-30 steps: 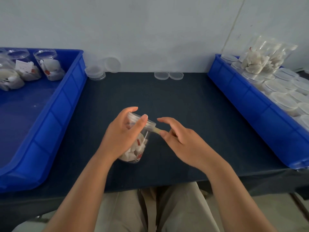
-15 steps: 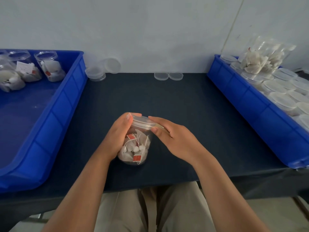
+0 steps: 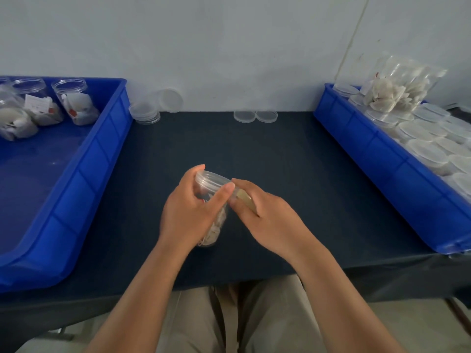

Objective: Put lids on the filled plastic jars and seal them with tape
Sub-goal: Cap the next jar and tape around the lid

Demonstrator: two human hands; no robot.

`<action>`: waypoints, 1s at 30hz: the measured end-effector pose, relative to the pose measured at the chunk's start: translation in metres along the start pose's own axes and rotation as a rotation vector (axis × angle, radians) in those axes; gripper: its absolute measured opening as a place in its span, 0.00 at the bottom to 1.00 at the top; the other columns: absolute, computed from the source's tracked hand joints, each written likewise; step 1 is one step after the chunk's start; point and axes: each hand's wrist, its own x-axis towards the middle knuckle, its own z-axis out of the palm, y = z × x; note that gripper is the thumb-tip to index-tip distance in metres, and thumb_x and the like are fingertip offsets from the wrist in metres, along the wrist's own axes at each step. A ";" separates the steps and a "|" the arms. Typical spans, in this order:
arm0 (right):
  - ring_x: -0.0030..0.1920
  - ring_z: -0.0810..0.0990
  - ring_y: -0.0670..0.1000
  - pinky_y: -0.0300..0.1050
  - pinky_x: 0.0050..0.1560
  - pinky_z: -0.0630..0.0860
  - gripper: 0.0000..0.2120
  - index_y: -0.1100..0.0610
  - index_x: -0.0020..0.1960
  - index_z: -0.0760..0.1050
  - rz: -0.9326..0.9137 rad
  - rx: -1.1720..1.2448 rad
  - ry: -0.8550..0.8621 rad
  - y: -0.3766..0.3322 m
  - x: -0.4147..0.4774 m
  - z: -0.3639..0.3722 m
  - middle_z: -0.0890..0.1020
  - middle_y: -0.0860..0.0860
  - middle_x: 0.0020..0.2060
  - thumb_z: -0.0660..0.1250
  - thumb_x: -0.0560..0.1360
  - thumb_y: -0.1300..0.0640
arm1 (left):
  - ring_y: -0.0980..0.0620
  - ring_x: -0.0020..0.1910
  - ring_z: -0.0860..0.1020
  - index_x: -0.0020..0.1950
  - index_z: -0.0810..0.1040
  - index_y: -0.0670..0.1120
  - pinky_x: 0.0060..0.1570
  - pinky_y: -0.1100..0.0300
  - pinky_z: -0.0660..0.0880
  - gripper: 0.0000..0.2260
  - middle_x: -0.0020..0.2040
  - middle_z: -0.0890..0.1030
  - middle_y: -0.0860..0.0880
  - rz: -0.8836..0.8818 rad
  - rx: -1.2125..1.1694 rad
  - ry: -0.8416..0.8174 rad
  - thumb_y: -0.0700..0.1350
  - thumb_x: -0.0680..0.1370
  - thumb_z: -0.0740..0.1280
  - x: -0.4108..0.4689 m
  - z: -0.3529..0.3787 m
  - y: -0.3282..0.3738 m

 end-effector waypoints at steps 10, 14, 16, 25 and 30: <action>0.40 0.81 0.44 0.41 0.38 0.77 0.22 0.25 0.75 0.59 -0.024 0.065 -0.104 0.019 0.010 -0.013 0.81 0.44 0.39 0.52 0.82 0.29 | 0.68 0.49 0.81 0.58 0.76 0.58 0.37 0.69 0.76 0.27 0.51 0.81 0.70 -0.028 -0.168 -0.092 0.76 0.70 0.62 0.018 -0.020 -0.009; 0.41 0.79 0.37 0.39 0.42 0.73 0.25 0.24 0.76 0.56 -0.028 0.050 -0.117 0.017 0.019 -0.013 0.79 0.36 0.38 0.53 0.80 0.27 | 0.57 0.51 0.85 0.58 0.81 0.55 0.48 0.61 0.77 0.27 0.53 0.86 0.55 -0.003 -0.308 -0.251 0.73 0.75 0.60 0.026 -0.024 -0.021; 0.41 0.76 0.30 0.38 0.42 0.71 0.26 0.24 0.77 0.56 -0.033 0.021 -0.111 0.013 0.022 -0.011 0.76 0.25 0.38 0.52 0.80 0.26 | 0.52 0.52 0.85 0.58 0.83 0.54 0.49 0.58 0.80 0.25 0.53 0.86 0.50 0.001 -0.374 -0.317 0.71 0.77 0.61 0.029 -0.024 -0.026; 0.42 0.76 0.29 0.33 0.36 0.67 0.29 0.34 0.79 0.65 -0.005 -0.041 0.032 0.003 0.010 0.001 0.77 0.24 0.41 0.49 0.81 0.28 | 0.65 0.55 0.82 0.72 0.76 0.61 0.48 0.70 0.79 0.22 0.56 0.83 0.65 0.131 -0.202 -0.002 0.65 0.80 0.65 0.016 -0.021 -0.012; 0.50 0.83 0.43 0.44 0.47 0.81 0.25 0.36 0.78 0.66 -0.027 -0.089 0.084 -0.005 0.003 0.007 0.85 0.39 0.54 0.51 0.84 0.32 | 0.72 0.52 0.75 0.76 0.63 0.64 0.46 0.69 0.69 0.40 0.58 0.75 0.68 0.076 0.045 0.024 0.81 0.68 0.60 -0.005 -0.002 0.005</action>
